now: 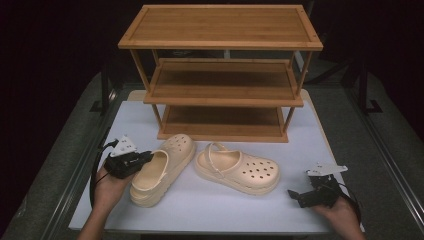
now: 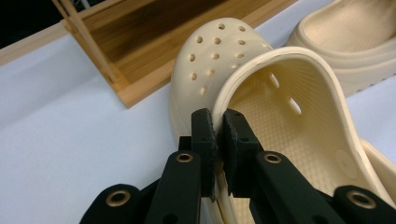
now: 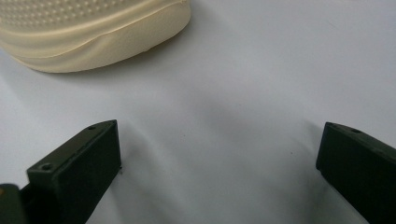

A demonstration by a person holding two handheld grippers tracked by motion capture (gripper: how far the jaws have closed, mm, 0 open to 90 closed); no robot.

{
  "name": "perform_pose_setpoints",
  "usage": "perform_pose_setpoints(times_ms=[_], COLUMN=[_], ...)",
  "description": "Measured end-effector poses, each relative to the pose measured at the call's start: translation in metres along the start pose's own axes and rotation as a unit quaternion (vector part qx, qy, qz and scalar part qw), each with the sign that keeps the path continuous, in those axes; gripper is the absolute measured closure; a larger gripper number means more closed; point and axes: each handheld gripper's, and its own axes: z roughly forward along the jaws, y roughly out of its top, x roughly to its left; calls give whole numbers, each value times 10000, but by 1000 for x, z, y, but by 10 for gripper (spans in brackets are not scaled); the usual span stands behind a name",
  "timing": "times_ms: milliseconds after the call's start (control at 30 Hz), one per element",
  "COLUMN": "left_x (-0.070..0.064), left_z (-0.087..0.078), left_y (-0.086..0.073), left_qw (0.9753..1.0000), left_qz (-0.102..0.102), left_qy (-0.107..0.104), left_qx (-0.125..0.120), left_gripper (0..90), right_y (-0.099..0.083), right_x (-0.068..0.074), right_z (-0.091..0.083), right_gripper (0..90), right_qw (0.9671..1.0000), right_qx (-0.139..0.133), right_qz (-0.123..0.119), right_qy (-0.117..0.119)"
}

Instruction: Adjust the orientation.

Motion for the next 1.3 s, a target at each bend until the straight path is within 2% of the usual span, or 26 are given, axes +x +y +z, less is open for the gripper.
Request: perform_pose_setpoints(times_ms=[200, 300, 500, 667, 933, 1000, 1033, 1100, 1200, 1300], left_x=[-1, 0, 10, 27, 57, 61, 64, 65, 67, 68], left_z=[-3, -4, -19, -31, -32, -29, -24, -21, -11, -3], left_y=[-7, -8, -10, -19, -47, -54, -60, -64, -72, -77], left_qw=[9999, 9996, 9973, 9965, 9948, 9946, 9940, 9938, 9922, 9914], left_qz=[-124, -149, -500, -729, -1010, -999, -988, -961, -966, -894], left_qy=[-90, -227, -480, -338, 90, 201, 343, 410, 549, 668], left_qx=[-32, -48, -241, -234, 116, 196, 325, 386, 557, 681], left_gripper=[824, 794, 697, 615, 466, 421, 344, 309, 173, 93], right_y=[0, 0, 0, 0, 0, 0, 0, 0, 0, 0], right_x=[0, 0, 0, 0, 0, 0, 0, 0, 0, 0], right_z=[0, 0, 0, 0, 0, 0, 0, 0, 0, 0], right_gripper=[0, 0, 0, 0, 0, 0, 0, 0, 0, 0], right_qw=[10000, 10000, 10000, 10000, 10000, 10000, 10000, 10000, 10000, 10000], right_qx=[-3, -2, -3, -4, -13, -4, -3, -3, -3, -3], right_qz=[1, -2, 0, -1, -16, 0, 0, 0, 0, 1], right_qy=[1, 1, 2, 1, 2, 3, 2, 2, 3, 3])
